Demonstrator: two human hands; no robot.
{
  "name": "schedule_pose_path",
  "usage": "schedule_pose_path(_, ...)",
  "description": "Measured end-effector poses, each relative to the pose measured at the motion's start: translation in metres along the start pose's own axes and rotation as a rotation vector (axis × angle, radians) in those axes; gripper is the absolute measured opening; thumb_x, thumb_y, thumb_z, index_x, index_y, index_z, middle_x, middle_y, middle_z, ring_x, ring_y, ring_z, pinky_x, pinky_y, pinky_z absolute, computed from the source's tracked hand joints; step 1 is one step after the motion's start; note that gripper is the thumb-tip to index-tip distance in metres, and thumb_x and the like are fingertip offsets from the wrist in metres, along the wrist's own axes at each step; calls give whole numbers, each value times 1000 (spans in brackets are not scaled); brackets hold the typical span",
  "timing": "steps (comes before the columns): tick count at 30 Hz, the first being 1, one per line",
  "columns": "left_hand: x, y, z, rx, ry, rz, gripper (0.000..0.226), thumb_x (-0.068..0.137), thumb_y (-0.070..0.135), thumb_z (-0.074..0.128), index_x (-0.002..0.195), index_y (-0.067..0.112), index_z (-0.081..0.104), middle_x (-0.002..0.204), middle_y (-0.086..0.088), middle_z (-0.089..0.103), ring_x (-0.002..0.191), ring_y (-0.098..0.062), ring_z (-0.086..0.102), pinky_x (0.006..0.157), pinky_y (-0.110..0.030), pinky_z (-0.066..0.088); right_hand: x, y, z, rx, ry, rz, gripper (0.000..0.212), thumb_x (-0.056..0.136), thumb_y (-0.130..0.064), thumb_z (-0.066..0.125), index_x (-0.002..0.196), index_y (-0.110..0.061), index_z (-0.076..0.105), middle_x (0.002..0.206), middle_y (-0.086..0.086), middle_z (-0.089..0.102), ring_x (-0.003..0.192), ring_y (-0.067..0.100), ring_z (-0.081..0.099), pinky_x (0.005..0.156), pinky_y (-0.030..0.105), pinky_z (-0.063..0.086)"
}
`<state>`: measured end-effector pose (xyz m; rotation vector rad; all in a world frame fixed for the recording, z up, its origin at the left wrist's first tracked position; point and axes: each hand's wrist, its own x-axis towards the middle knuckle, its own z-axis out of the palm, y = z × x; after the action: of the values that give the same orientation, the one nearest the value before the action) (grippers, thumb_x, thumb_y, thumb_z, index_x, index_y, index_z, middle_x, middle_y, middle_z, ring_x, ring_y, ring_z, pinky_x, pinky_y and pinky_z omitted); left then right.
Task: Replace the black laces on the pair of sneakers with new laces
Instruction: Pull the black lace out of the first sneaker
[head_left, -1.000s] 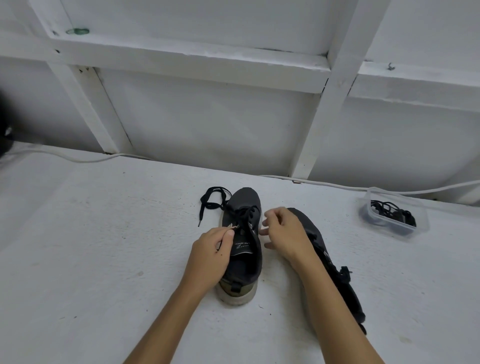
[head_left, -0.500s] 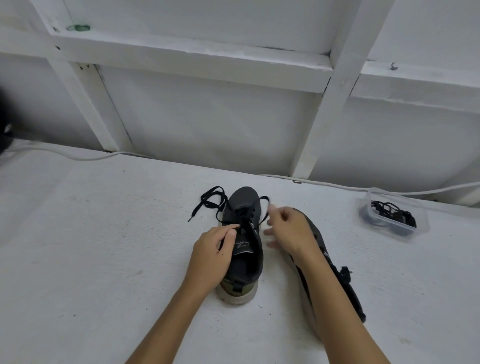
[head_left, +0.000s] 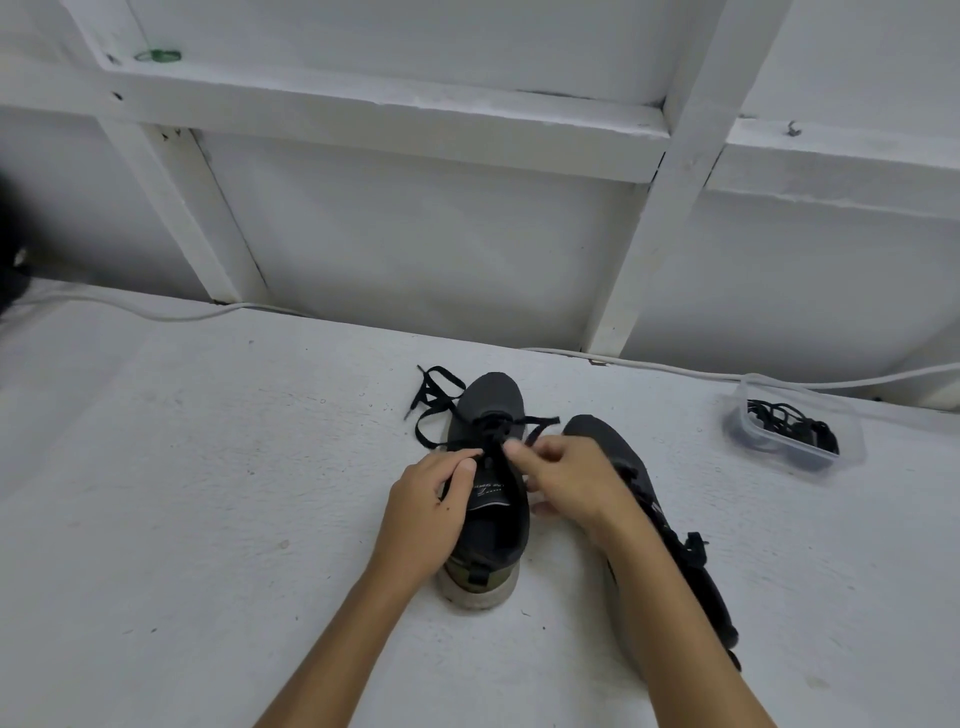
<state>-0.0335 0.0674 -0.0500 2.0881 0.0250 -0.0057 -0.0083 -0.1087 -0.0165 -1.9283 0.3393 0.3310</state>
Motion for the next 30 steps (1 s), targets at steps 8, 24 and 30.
schedule_pose_path(8,-1,-1,-1,-24,-21,-6,27,102,34,49,122,37,68,117,26,63,113,2,54,101,-29,47,9,-2,-7,358,482,-74,24,103,-30,52,96,-9,61,83,7,71,58,3,67,59,28,58)
schedule_pose_path(24,-1,-1,0,-40,-20,-24,26,102,35,49,120,37,68,114,27,62,113,7,53,99,-25,47,12,-3,-17,172,198,14,32,92,-45,67,85,-15,74,71,-3,73,65,9,70,70,36,62)
schedule_pose_path(30,0,-4,0,-35,-7,-7,27,102,34,49,120,37,69,116,25,63,114,2,55,100,-31,48,1,1,1,143,47,-41,13,97,-16,66,88,-8,71,84,12,73,72,15,70,64,27,61)
